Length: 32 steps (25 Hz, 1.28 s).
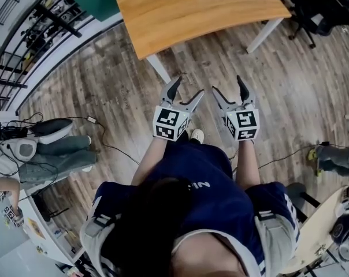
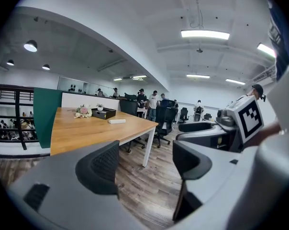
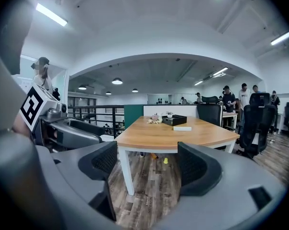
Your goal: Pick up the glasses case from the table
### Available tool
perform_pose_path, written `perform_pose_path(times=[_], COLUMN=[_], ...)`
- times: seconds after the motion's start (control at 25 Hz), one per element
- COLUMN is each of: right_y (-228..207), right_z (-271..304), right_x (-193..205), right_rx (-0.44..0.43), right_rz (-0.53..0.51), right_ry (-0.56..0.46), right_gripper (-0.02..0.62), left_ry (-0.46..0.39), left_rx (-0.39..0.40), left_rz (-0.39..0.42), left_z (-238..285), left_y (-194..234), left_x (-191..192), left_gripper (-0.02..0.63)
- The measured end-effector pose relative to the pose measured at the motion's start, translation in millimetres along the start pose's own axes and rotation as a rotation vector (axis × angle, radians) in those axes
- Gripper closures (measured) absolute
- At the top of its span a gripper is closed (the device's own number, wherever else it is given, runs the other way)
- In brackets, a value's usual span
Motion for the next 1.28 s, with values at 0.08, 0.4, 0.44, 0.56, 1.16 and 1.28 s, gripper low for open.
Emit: perform_pose_path(times=[0.08,0.4,0.44,0.56,1.16,1.28], right_y=[0,-20,-21,-27,-83,-83], right_z=[1,18,23,46,218,243], right_x=[2,9,10,10,-39,-44], right_rx=[0.0,0.086,0.096,0.118,0.227,0.205], right_rz=[-0.008,0.029,0.031,0.034,0.018,0.045], right_ry=[0.013,0.047,0.054,0.08,0.147,0.162], right_gripper=[0.209,0.215,0.215,0.215,0.221,0.256], left_ry=[0.012,0.019,0.021,0.024,0.049,0.064], left_rx=[0.008,0.078,0.088,0.111,0.24,0.296], left_rz=[-0.006,0.005,0.0,-0.019,-0.001,0.015], left_z=[3,32,36,54,190,204], left_y=[1,12,19,43,199,216], left_x=[3,5,6,5,-61,-69], left_gripper=[0.259,0.264,0.264,0.265,0.276,0.276])
Point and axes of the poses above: the fingertips, and each gripper's own axes: z forward along the fingers, y to its left, x out of its underside, the point moved 3 cm from there along -z, backward along the fingers, and after that the axes turned 9 degrees about x, right-handed, at the moved point
